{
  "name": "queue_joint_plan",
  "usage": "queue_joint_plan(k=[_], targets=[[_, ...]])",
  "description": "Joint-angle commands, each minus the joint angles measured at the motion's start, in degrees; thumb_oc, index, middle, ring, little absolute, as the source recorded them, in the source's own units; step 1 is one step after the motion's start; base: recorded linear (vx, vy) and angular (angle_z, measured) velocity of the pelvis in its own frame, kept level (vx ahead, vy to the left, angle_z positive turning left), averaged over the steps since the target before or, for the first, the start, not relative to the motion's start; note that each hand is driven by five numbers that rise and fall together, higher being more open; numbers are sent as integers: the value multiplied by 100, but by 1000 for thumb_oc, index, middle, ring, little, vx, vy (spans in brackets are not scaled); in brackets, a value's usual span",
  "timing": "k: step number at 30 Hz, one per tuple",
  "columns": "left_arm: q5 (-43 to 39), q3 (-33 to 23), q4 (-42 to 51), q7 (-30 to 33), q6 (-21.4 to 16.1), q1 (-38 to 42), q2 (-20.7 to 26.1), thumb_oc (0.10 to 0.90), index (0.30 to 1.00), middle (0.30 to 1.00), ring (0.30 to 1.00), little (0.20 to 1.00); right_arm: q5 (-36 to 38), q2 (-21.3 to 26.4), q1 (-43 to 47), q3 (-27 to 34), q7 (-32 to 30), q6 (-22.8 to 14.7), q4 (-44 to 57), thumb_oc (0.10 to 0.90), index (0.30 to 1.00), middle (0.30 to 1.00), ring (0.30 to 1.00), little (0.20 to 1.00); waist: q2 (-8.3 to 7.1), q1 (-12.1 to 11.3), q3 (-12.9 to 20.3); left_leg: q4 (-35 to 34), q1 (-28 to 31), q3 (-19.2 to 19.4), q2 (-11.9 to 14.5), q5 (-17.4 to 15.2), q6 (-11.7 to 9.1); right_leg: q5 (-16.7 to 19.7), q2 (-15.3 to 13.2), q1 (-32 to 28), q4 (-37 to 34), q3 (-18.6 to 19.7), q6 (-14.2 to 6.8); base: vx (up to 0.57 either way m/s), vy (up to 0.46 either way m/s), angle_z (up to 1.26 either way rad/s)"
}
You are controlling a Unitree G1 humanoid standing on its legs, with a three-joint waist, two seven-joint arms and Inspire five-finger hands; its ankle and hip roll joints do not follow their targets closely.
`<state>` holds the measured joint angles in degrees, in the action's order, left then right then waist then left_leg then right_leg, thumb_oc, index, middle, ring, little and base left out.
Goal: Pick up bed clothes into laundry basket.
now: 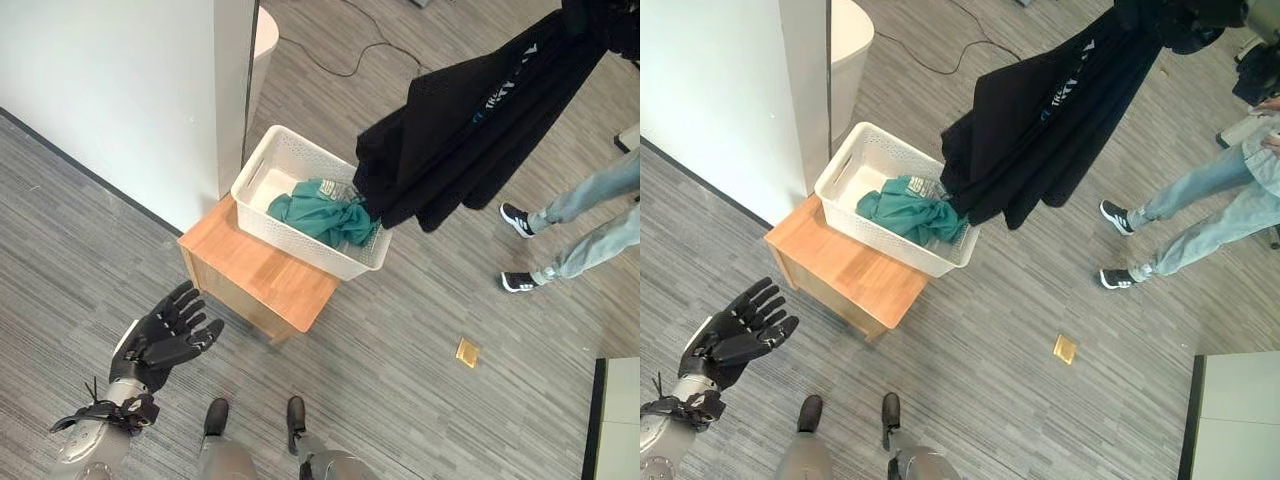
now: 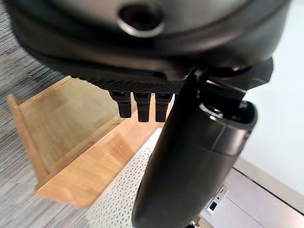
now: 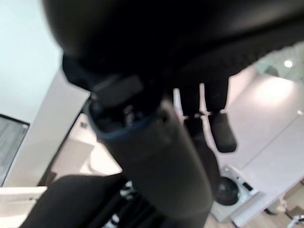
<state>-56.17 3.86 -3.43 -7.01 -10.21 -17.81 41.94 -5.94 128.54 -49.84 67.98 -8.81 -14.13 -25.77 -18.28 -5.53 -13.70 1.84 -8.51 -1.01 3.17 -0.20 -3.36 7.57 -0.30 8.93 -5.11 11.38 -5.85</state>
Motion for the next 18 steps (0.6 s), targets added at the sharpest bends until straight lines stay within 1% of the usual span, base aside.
queue_joint_plan(k=[1,5,7,11,18], targets=[[52,54,815,-247,-327,604,88,800,900,900,900,900,132,46,1279,946,-257,542,-2327,400,300,300,300,300,205,-392,-96,-684,48,-20,-212,131,-7,-779,43,177,417,255,-225,2,-4,4],[41,162,837,-252,-323,662,123,800,900,900,900,900,168,46,1291,1019,-287,550,-2388,400,300,300,300,300,160,-455,-149,-684,5,-35,-210,143,-5,-773,46,210,412,265,-219,-2,-1,2],[64,226,818,-233,-327,721,153,800,900,900,900,900,228,46,1240,1112,-292,561,-2422,400,300,300,300,300,128,-523,-213,-684,-21,-54,-217,151,-10,-774,55,241,418,251,-211,0,0,0],[72,240,849,-201,-348,759,151,800,900,900,900,900,290,46,1212,1182,-329,567,-2398,400,300,300,300,300,112,-576,-258,-684,-55,-73,-216,159,-11,-774,54,256,410,228,-209,1,-6,1],[228,226,849,-89,-386,755,162,800,900,900,900,900,482,46,1409,1187,-412,595,-2553,400,300,300,300,300,-1,-672,-391,-684,-143,-141,-220,184,-14,-776,46,315,422,163,-202,0,-8,5]])
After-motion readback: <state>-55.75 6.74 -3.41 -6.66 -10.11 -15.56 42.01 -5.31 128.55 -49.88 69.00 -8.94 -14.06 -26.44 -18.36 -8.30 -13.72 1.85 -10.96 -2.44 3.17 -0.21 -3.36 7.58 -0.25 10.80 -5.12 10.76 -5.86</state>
